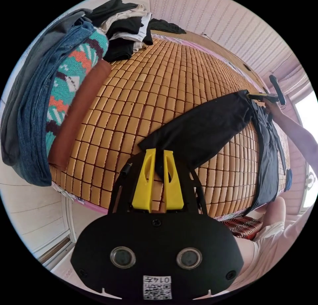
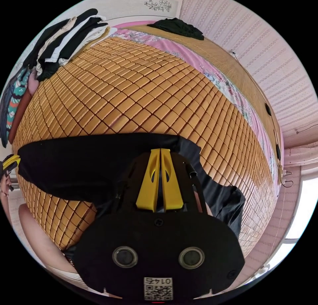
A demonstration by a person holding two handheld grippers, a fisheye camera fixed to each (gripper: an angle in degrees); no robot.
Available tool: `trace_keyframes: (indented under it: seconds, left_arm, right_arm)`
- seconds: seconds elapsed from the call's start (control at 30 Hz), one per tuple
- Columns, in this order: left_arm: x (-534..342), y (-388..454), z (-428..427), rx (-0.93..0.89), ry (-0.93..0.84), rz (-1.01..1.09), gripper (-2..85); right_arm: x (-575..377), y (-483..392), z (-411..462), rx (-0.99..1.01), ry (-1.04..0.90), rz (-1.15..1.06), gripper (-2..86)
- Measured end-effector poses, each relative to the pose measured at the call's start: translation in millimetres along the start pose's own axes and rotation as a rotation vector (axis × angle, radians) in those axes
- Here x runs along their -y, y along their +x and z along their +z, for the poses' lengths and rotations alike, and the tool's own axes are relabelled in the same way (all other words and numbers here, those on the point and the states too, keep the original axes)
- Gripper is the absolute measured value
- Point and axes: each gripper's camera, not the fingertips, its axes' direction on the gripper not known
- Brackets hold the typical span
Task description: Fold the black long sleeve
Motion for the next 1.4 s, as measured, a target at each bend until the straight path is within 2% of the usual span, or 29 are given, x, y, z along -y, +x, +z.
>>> trace_keyframes:
  seconds: [0.23,0.4,0.53,0.7,0.8,1.0,1.1,1.23,1.4]
  left_arm:
    - [-5.8,-13.9,-0.4,-0.059,0.042,-0.041,1.9]
    - [-21.1,-21.8,-25.2,-0.088,0.132,-0.105,5.3]
    - [-31.1,-8.6,-21.3,-0.065,0.129,-0.054,4.2]
    - [-29.7,-10.1,9.1,-0.042,0.041,-0.049,4.2]
    - [-34.5,-24.4,9.3,-0.127,0.057,-0.148,3.8]
    - [-62.6,-18.1,-20.0,-0.142,0.191,-0.151,5.2]
    - [-73.2,-13.4,-22.3,-0.177,0.209,-0.152,7.6]
    - [-77.9,-5.3,-18.4,-0.134,0.186,-0.116,9.8]
    - [-80.7,-5.1,-7.9,-0.145,0.19,-0.126,9.9]
  right_arm:
    - [-2.2,19.9,9.0,0.167,-0.007,0.092,-0.4]
    - [-39.1,-9.2,-23.2,0.38,0.161,0.034,-0.4]
    - [-77.7,-72.6,-10.4,0.311,0.101,-0.116,-0.4]
    - [-83.6,-81.1,0.6,0.303,0.09,-0.057,-0.3]
    - [-80.7,-86.5,-1.9,0.302,0.029,-0.086,-0.2]
    - [-91.0,-132.2,-38.5,0.445,0.097,-0.261,1.1]
    - [-87.7,-184.0,-55.6,0.5,0.112,-0.397,4.0]
    - [-77.5,-269.9,-76.1,0.588,0.058,-0.638,6.9]
    - [-69.9,-342.1,-93.1,0.537,0.083,-0.772,8.4]
